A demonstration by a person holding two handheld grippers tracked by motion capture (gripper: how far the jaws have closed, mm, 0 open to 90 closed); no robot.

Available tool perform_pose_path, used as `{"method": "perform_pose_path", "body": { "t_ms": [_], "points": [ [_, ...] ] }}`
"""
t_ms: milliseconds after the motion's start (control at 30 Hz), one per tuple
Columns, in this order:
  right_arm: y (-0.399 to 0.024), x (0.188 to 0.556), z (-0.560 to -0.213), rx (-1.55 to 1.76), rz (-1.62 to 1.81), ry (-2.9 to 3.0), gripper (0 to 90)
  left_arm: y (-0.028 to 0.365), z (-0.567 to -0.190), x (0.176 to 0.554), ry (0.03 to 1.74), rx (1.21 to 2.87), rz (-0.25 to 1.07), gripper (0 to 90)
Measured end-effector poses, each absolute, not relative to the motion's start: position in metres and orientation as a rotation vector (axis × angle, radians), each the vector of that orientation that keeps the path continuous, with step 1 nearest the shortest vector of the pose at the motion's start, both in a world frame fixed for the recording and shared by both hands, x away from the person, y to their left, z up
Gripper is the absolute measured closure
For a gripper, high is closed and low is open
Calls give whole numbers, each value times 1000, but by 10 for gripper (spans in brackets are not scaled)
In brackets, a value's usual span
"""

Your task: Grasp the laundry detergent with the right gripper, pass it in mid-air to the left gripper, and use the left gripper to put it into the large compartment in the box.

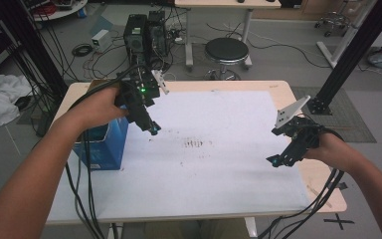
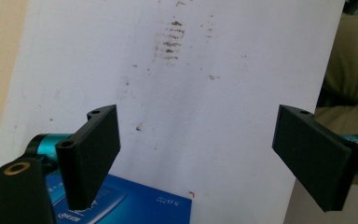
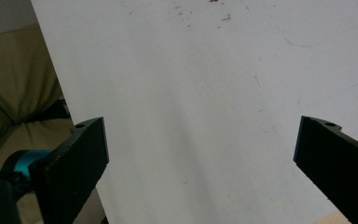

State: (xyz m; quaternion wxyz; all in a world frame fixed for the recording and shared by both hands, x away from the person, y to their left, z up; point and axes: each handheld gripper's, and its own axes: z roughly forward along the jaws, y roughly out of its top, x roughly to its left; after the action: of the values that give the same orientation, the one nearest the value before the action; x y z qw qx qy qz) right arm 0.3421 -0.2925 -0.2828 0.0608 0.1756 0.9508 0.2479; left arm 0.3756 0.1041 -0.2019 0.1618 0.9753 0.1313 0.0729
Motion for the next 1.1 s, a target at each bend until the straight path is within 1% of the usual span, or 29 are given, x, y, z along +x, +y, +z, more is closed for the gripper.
{"method": "perform_pose_path", "body": {
  "t_ms": [33, 67, 367, 467, 567, 767, 867, 1100],
  "points": [
    [-292, 342, -283, 533, 750, 2877, 21, 102, -204, 375, 390, 2789, 206, 81],
    [-292, 342, -283, 534, 749, 2878, 21, 101, -205, 375, 388, 2795, 209, 54],
    [-291, 341, -283, 525, 750, 2875, 21, 105, -213, 368, 373, 2811, 193, 54],
    [-290, 341, -283, 530, 746, 2878, 21, 106, -210, 366, 400, 2805, 195, 55],
    [-290, 341, -282, 524, 745, 2879, 21, 108, -206, 362, 387, 2802, 176, 55],
    [-288, 342, -280, 522, 744, 2883, 21, 107, -196, 353, 363, 2779, 216, 55],
    [-287, 343, -280, 514, 749, 2881, 21, 107, -195, 349, 331, 2793, 223, 55],
    [-282, 343, -280, 499, 752, 2886, 21, 106, -199, 345, 354, 2800, 203, 55]
  ]
}}
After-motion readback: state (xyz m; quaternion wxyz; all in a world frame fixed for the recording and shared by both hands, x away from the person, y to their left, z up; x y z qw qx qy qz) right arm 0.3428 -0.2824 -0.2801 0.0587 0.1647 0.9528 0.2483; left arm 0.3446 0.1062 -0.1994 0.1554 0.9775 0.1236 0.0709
